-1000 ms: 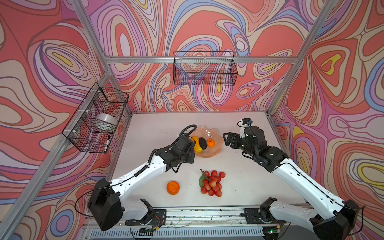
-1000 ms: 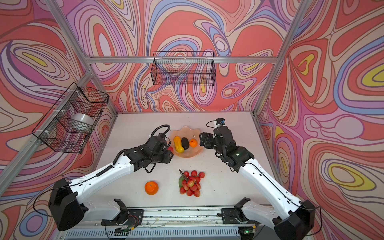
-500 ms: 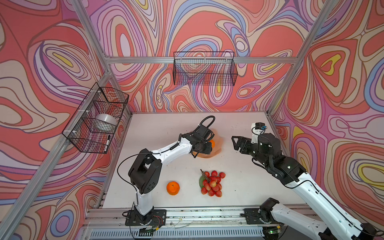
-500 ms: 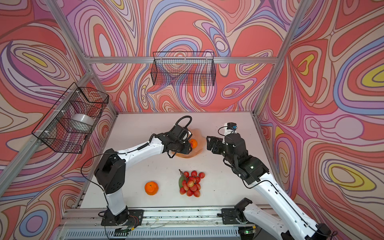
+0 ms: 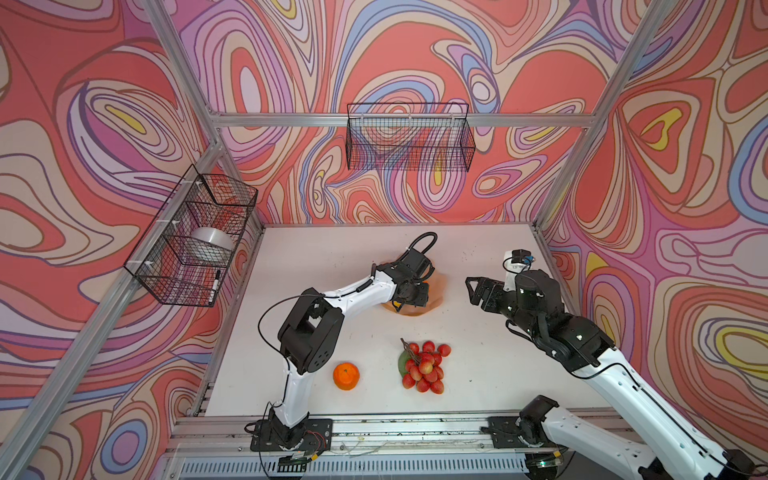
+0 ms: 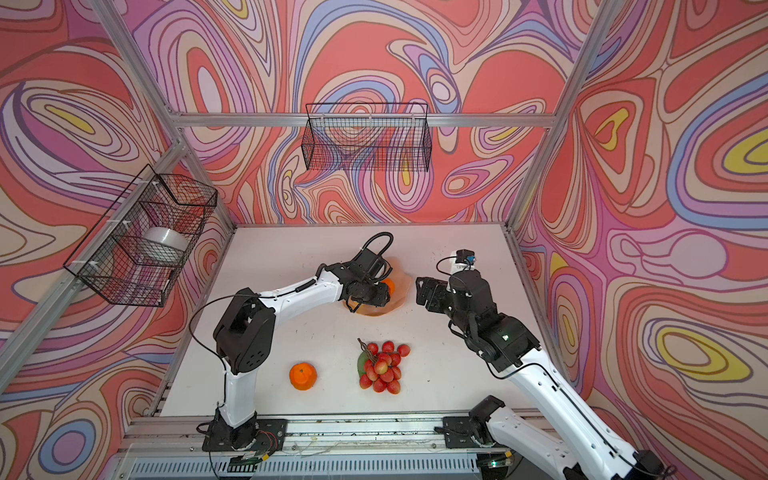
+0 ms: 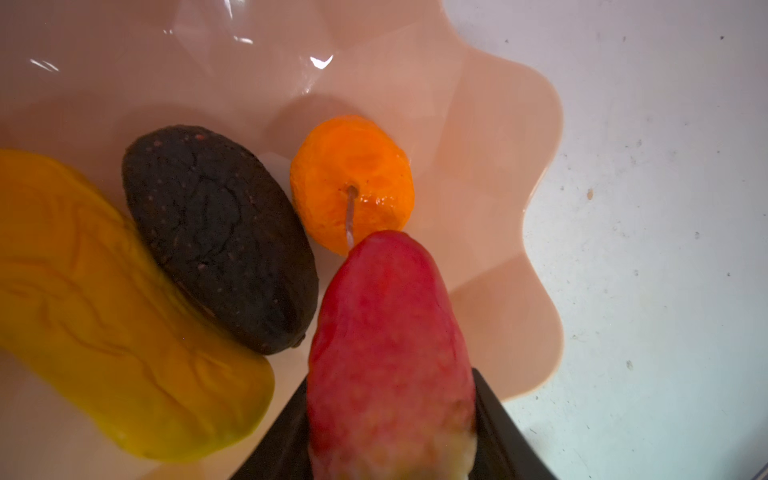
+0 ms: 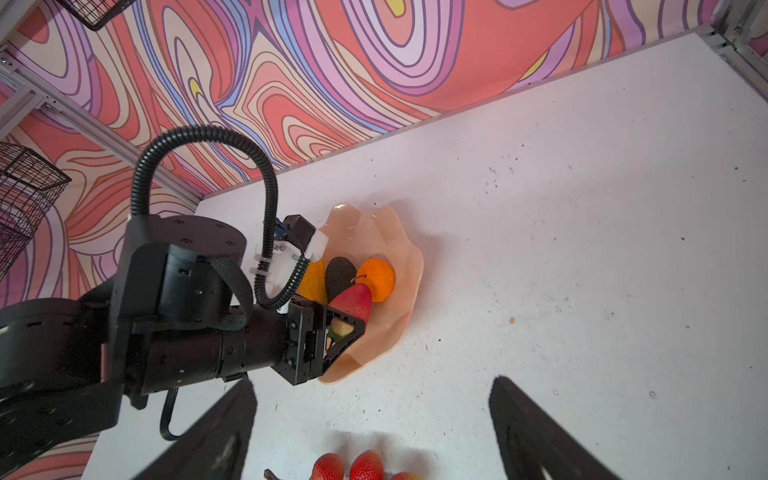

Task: Place and organize the fake fruits in the fruit bowl
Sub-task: 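Lower the pear into the bowl with the left gripper and release, then reach the right gripper to the large orange near the robot and grasp it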

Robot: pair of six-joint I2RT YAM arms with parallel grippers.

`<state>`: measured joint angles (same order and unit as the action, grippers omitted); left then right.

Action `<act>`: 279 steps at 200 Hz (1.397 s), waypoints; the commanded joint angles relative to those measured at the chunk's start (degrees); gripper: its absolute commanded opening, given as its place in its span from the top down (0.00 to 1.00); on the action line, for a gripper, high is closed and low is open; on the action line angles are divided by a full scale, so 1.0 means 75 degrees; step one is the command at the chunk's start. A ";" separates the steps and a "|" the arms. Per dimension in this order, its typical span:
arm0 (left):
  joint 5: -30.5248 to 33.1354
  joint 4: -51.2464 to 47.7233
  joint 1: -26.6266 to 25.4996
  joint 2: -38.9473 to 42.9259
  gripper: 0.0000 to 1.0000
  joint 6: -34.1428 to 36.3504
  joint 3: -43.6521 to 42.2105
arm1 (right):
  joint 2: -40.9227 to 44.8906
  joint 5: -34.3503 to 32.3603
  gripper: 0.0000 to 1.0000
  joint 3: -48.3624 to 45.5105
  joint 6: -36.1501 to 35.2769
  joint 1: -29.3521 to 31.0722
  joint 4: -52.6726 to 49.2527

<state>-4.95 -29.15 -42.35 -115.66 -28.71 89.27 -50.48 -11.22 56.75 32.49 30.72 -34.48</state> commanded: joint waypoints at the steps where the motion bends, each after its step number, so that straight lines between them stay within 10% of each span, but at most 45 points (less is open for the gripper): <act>1: 0.0155 -0.0380 -0.0014 -0.0141 0.48 -0.0126 0.0071 | 0.0007 -0.0116 0.08 0.0045 -0.0002 -0.0030 -0.0155; 101: 0.0322 -0.0163 -0.0002 0.1466 0.26 0.0032 0.0012 | -0.0196 -0.0078 0.09 0.0241 -0.0129 -0.0030 -0.0317; 167: 0.3544 0.0969 0.0221 0.6008 0.11 0.0805 -0.2586 | -0.1250 0.1182 0.11 0.0540 -0.0442 0.0140 -0.0295; 209: 0.4712 0.0397 0.0754 0.9803 0.00 -0.0548 -0.6113 | -0.2664 0.0785 0.10 0.0848 -0.0263 0.2241 0.0327; 279: 0.5860 -0.1615 0.0795 1.3272 0.00 -0.1867 -0.7297 | -0.5603 0.1072 0.09 0.1638 0.0155 0.5320 0.1899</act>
<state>33.45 -34.92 -36.64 -19.51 -38.26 35.44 -87.77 -3.90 66.54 32.21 65.04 -25.41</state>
